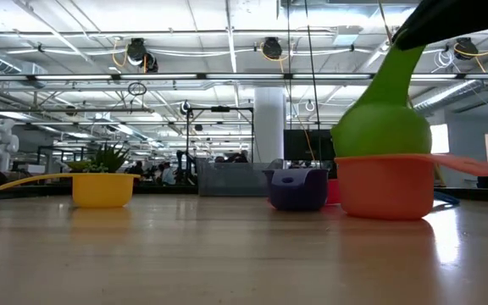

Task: Nest measuring cups in basket
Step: Stack the green measuring cup on top of the orange measuring cup

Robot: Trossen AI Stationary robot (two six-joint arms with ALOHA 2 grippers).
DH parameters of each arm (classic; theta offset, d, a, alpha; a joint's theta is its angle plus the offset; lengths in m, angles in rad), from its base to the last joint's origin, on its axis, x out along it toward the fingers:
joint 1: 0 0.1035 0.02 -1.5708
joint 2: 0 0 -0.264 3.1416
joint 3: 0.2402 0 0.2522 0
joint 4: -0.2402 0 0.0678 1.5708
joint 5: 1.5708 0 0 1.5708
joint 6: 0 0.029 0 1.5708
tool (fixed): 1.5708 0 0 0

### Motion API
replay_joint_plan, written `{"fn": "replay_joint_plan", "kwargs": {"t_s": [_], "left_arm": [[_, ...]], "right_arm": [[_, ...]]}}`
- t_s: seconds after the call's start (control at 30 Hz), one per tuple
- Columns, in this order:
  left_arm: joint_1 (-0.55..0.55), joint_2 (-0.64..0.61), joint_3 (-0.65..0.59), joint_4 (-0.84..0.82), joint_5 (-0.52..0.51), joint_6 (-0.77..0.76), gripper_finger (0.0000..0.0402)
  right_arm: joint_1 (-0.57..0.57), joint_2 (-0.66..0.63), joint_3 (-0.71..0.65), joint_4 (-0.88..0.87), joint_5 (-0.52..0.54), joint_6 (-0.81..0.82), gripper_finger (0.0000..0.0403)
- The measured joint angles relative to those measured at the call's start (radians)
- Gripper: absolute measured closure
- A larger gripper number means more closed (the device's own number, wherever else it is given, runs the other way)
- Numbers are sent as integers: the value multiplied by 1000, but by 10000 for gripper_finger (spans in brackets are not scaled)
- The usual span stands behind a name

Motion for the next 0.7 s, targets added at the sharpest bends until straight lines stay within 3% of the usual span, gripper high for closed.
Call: {"fn": "replay_joint_plan", "kwargs": {"t_s": [0.7], "left_arm": [[0, 0, 0, -2, 0, -3, 199]], "right_arm": [[-79, 117, -1, 11, 109, -152, 403]]}}
